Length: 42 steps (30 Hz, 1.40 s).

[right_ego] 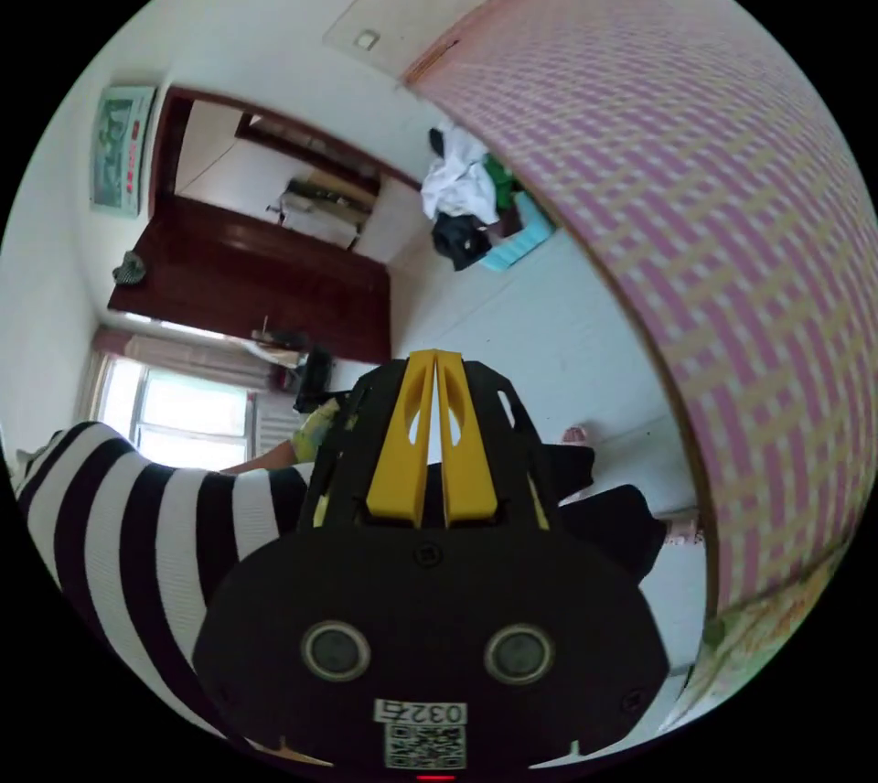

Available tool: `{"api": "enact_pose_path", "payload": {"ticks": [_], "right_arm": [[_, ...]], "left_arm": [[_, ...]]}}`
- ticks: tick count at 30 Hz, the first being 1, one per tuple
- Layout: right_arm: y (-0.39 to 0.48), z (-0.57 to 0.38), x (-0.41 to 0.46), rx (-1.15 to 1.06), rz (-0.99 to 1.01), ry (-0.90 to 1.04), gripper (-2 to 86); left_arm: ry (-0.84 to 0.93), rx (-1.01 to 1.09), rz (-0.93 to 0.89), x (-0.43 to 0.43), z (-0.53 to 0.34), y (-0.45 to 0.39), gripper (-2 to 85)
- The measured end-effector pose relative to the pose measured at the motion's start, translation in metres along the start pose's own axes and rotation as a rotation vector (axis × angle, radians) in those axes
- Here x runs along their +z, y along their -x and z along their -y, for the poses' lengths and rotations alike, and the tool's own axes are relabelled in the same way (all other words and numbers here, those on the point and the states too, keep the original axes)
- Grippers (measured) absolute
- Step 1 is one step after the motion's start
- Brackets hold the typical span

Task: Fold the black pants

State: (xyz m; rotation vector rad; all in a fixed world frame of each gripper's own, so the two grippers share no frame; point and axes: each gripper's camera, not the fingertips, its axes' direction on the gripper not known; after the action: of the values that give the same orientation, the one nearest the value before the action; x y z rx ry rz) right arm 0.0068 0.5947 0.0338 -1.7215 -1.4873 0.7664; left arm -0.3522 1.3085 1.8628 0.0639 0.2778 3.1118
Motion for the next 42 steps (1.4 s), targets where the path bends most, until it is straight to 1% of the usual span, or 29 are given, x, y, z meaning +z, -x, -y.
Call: {"api": "enact_pose_path", "payload": {"ticks": [1, 3, 6, 9, 12, 17, 20, 23, 26, 28, 31, 32, 34, 36, 38, 42], "right_arm": [[0.001, 0.008, 0.011, -0.031, 0.008, 0.031, -1.0], [0.011, 0.034, 0.048, -0.170, -0.014, 0.137, -1.0], [0.010, 0.058, 0.079, -0.277, -0.005, 0.195, -1.0], [-0.008, 0.077, 0.098, -0.334, -0.014, 0.231, -1.0], [-0.048, 0.097, 0.113, -0.314, -0.039, 0.258, -1.0], [-0.116, 0.147, 0.129, -0.278, 0.010, 0.241, -1.0], [-0.151, 0.192, 0.137, -0.277, 0.041, 0.243, -1.0], [-0.174, 0.238, 0.126, -0.323, 0.093, 0.194, -1.0], [-0.203, 0.274, 0.117, -0.385, 0.045, 0.153, -1.0], [-0.233, 0.292, 0.116, -0.348, 0.006, 0.155, -1.0], [-0.282, 0.314, 0.107, -0.242, 0.038, 0.123, -1.0], [-0.298, 0.319, 0.101, -0.219, 0.025, 0.104, -1.0], [-0.318, 0.325, 0.095, -0.195, -0.024, 0.079, -1.0], [-0.346, 0.331, 0.087, -0.132, -0.068, 0.042, -1.0], [-0.366, 0.335, 0.082, -0.065, -0.083, 0.006, -1.0], [-0.394, 0.344, 0.075, 0.081, -0.134, -0.077, -1.0]], "left_arm": [[-0.026, -0.017, -0.002, -0.017, -0.001, -0.001, -0.9], [-0.117, -0.071, 0.000, -0.079, -0.004, -0.008, -0.9], [-0.225, -0.125, -0.002, -0.143, -0.008, -0.023, -0.9], [-0.311, -0.179, -0.040, -0.186, -0.007, -0.046, -0.9], [-0.349, -0.227, -0.067, -0.209, 0.003, -0.077, -0.9], [-0.364, -0.300, -0.104, -0.233, 0.039, -0.137, -0.9], [-0.290, -0.361, -0.081, -0.249, 0.069, -0.175, -0.9], [-0.231, -0.420, -0.056, -0.277, 0.097, -0.221, -0.9], [-0.162, -0.415, 0.026, -0.306, 0.137, -0.265, -0.9], [-0.145, -0.433, 0.062, -0.323, 0.159, -0.290, -0.9], [-0.188, -0.423, 0.046, -0.350, 0.192, -0.339, -0.9], [-0.203, -0.409, 0.031, -0.360, 0.204, -0.358, -0.8], [-0.216, -0.406, 0.065, -0.373, 0.222, -0.385, -0.7], [-0.245, -0.476, 0.215, -0.393, 0.240, -0.415, 0.1], [-0.281, -0.497, 0.265, -0.410, 0.253, -0.433, 1.5], [-0.323, -0.458, 0.229, -0.446, 0.296, -0.463, 4.8]]}}
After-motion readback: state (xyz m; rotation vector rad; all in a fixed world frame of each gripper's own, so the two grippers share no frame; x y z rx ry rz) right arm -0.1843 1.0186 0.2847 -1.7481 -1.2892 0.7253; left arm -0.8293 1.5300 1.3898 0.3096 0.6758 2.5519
